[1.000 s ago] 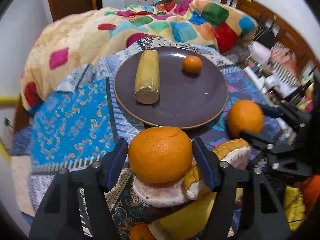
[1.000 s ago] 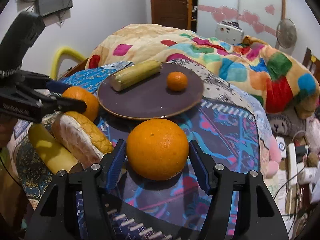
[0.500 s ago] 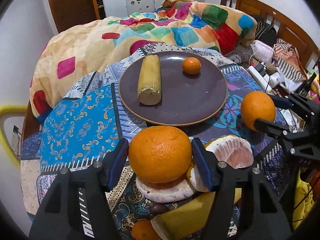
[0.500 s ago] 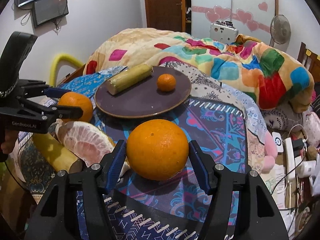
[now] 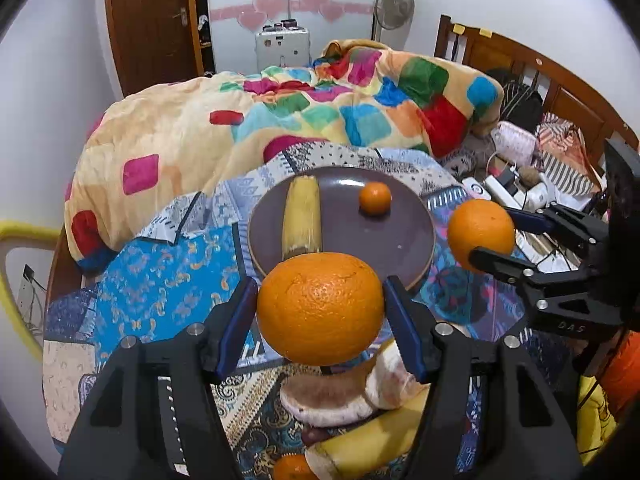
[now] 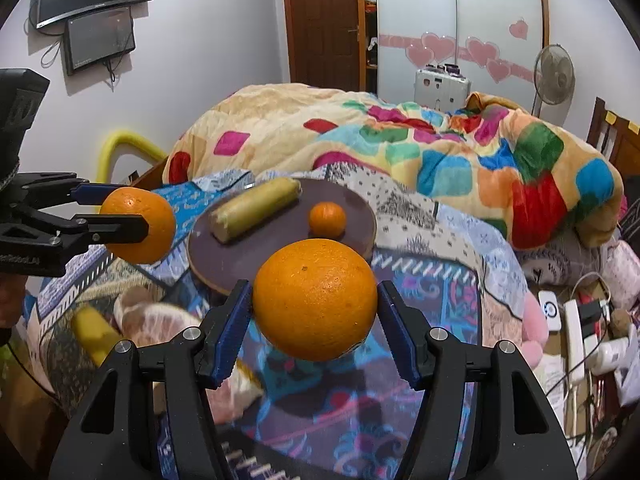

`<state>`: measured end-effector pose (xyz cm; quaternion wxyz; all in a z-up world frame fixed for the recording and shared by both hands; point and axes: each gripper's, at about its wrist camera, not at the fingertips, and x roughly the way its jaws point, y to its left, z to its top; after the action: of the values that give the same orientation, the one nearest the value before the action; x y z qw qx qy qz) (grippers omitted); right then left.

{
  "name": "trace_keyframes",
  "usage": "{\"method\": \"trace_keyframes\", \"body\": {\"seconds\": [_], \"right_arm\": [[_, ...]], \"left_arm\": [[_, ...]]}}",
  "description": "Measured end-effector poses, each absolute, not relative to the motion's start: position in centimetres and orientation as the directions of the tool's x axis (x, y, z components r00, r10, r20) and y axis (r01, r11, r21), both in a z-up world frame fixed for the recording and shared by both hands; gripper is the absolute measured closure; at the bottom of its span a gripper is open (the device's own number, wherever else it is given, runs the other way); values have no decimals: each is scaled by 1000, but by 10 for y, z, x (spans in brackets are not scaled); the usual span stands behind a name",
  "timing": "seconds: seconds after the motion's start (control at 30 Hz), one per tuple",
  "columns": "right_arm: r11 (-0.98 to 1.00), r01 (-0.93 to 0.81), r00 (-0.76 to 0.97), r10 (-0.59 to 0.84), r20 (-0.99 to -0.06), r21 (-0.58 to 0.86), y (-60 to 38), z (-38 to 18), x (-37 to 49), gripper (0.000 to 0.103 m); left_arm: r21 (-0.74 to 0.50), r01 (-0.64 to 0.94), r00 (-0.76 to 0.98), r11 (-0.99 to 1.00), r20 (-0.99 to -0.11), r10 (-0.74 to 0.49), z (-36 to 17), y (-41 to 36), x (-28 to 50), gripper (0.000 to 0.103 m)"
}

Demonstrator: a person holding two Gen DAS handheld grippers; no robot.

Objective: Organize fruits
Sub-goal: 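Lower both large oranges onto the dark plate and open both tools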

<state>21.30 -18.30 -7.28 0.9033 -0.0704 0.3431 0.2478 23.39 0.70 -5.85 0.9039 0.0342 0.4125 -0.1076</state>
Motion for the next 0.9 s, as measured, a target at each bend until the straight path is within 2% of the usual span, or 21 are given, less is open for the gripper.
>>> {"method": "trace_keyframes", "body": {"seconds": [0.2,0.53,0.9], "right_arm": [[862,-505,634,404,-659,43,-166,-76,232,43],[851,-521,568,401,-719,63,-135,-95,268,43],[842,-539,566,369,-737,8,-103,-96,287,43]], "left_arm": [[-34,198,656,980,-738,-158,-58,16,242,39],[-51,174,670,983,-726,-156,-61,36,250,39],[-64,154,667,986,-730,-151,-71,51,255,39]]}}
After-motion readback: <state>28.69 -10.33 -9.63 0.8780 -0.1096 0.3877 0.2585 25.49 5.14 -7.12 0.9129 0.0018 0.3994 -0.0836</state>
